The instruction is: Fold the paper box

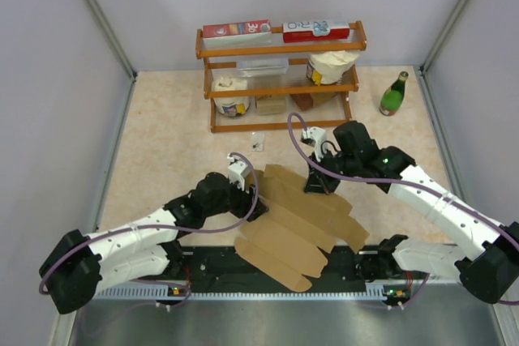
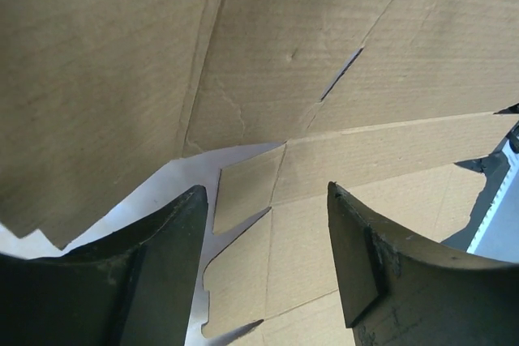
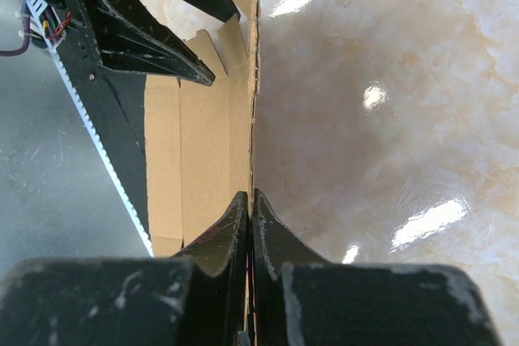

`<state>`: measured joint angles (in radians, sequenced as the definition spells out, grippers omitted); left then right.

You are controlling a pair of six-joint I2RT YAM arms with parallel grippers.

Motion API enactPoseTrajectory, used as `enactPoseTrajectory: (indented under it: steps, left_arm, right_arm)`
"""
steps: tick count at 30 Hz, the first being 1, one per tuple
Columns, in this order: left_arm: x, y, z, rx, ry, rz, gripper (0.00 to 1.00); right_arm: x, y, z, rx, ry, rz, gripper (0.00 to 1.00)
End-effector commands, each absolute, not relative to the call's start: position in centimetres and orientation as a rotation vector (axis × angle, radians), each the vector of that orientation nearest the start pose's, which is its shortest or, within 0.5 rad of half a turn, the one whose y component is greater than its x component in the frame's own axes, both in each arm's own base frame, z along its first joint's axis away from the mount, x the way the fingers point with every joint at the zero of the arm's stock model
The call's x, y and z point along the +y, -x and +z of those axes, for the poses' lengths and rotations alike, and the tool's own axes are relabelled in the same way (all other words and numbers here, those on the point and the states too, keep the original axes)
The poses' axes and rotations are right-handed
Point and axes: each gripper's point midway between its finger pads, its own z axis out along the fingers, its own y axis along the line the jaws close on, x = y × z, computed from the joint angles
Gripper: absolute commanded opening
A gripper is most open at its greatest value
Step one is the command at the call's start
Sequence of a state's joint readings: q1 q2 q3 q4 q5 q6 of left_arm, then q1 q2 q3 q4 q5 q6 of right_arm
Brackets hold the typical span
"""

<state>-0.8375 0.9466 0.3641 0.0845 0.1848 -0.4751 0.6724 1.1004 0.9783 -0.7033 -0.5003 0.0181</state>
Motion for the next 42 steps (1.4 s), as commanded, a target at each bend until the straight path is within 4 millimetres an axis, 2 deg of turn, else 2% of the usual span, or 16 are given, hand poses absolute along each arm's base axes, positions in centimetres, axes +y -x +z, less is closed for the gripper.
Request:
enactPoseTrajectory:
  steps: [1, 10, 16, 21, 29, 36, 42]
  left_arm:
    - [-26.4, -16.8, 10.4, 2.107, -0.554, -0.979, 0.65]
    - [-26.2, -17.2, 10.7, 2.084, -0.564, -0.95, 0.62]
    - [-27.2, -16.8, 11.6, 2.046, -0.583, -1.024, 0.54]
    - [-27.5, -16.9, 11.4, 2.072, -0.587, -1.002, 0.45]
    - [-28.3, -16.9, 11.8, 2.107, -0.622, -0.843, 0.4]
    - [-27.8, -17.6, 11.2, 2.187, -0.612, -0.533, 0.33]
    - [-28.5, -17.4, 10.3, 2.22, -0.643, -0.45, 0.33]
  right_arm:
    - [24.7, -16.5, 21.3, 2.128, 1.047, 0.946, 0.0]
    - [24.8, -16.3, 21.2, 2.129, 1.05, 0.953, 0.0]
    - [24.8, -16.4, 21.2, 2.128, 1.042, 0.957, 0.0]
    - [24.8, -16.4, 21.1, 2.133, 1.035, 0.954, 0.0]
    - [24.8, -16.6, 21.0, 2.137, 1.029, 0.951, 0.0]
    - [24.9, -16.7, 20.9, 2.14, 1.021, 0.949, 0.0]
    - [24.9, -16.7, 20.8, 2.145, 1.02, 0.946, 0.0]
